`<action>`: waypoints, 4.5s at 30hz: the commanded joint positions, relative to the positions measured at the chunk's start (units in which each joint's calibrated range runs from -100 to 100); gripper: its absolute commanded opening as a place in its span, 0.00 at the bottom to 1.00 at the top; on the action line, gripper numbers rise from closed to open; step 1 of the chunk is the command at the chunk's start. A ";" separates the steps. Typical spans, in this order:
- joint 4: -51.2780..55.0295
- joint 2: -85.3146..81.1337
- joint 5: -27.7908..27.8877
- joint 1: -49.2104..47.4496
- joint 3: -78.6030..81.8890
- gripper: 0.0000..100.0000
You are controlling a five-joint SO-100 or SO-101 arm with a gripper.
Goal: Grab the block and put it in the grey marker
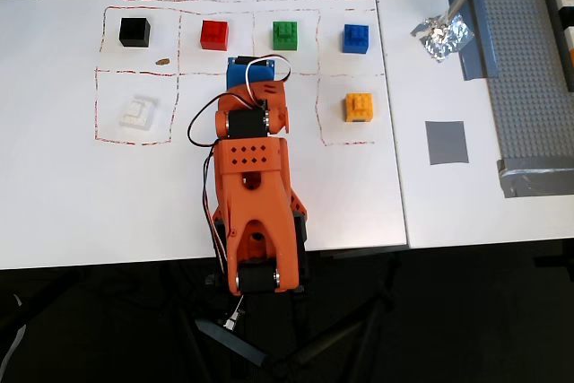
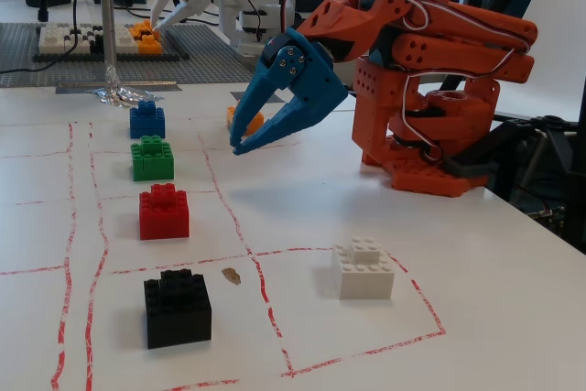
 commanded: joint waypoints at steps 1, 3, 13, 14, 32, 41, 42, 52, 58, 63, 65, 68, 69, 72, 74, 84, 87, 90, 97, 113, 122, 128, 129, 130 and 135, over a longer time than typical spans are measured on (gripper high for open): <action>-1.55 -0.94 0.78 1.05 0.90 0.00; -1.55 -0.94 0.78 1.05 0.90 0.00; -1.55 -0.94 0.78 1.05 0.90 0.00; -1.55 -0.94 0.78 1.05 0.90 0.00; 1.56 0.95 2.15 -0.09 -3.45 0.00; 5.72 9.74 4.25 -8.65 -17.78 0.00; 6.13 11.12 4.44 -9.80 -19.77 0.00; 11.03 27.41 8.45 -23.03 -38.72 0.00; 17.07 38.95 9.57 -35.03 -51.05 0.00; 19.43 44.47 10.84 -42.71 -58.30 0.00; 20.01 46.97 11.53 -46.15 -60.66 0.00; 20.74 51.71 12.36 -51.00 -63.47 0.01; 20.82 53.34 12.65 -52.23 -64.01 0.01; 20.25 57.74 13.43 -55.23 -64.92 0.01; 19.43 60.49 13.48 -56.29 -65.01 0.03; 16.09 68.51 14.51 -58.14 -64.29 0.10; 15.03 70.15 14.60 -58.06 -64.10 0.14; 15.03 71.70 14.70 -58.06 -64.38 0.18; 15.03 73.08 15.24 -57.88 -62.74 0.26; 13.23 82.21 15.48 -56.47 -63.02 0.31; 11.84 88.59 14.60 -56.03 -65.10 0.30; 8.82 90.65 14.51 -56.29 -65.28 0.26; 7.84 90.91 14.75 -56.38 -65.10 0.23; 7.19 91.08 14.99 -56.38 -65.01 0.21; 6.37 91.86 15.48 -56.64 -65.65 0.03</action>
